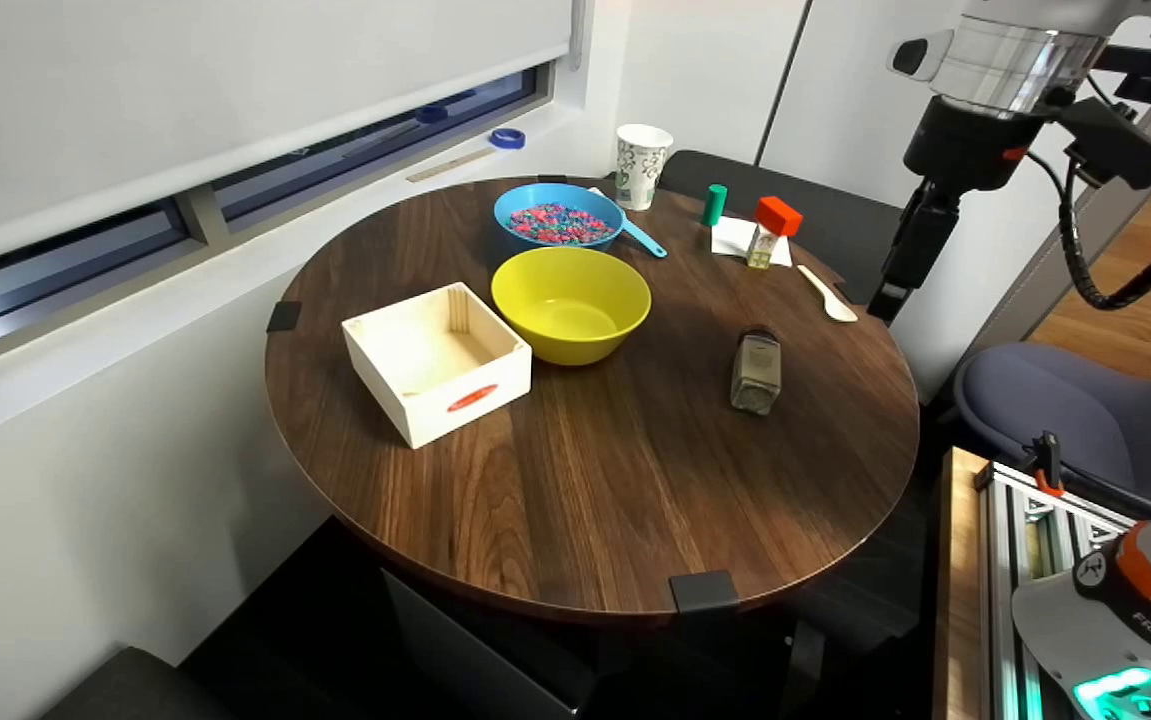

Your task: Pick up the spice bottle with a brown lid and put it the right way up on the table

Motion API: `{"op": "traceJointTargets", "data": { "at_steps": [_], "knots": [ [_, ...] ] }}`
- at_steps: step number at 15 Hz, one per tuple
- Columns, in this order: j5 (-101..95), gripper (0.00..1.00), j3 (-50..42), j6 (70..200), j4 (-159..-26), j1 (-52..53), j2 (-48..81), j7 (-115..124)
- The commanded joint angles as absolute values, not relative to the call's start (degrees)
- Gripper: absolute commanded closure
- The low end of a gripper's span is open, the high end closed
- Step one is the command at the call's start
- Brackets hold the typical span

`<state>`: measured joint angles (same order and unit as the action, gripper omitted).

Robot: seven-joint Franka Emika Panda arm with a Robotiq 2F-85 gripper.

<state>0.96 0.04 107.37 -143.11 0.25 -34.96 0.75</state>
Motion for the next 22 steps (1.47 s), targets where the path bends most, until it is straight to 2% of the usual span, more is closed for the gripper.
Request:
{"op": "traceJointTargets", "data": {
  "at_steps": [1, 13, 22],
  "knots": [
    [1.0, 0.00, 0.1, 107.2, -143.0, 0.2, -34.9, 0.7],
    [5.0, 0.00, 0.3, 108.1, -138.6, -7.6, -23.3, 30.1],
    [17.6, 0.00, -3.1, 114.6, -139.6, -9.8, -18.1, 42.3]
  ]
}}
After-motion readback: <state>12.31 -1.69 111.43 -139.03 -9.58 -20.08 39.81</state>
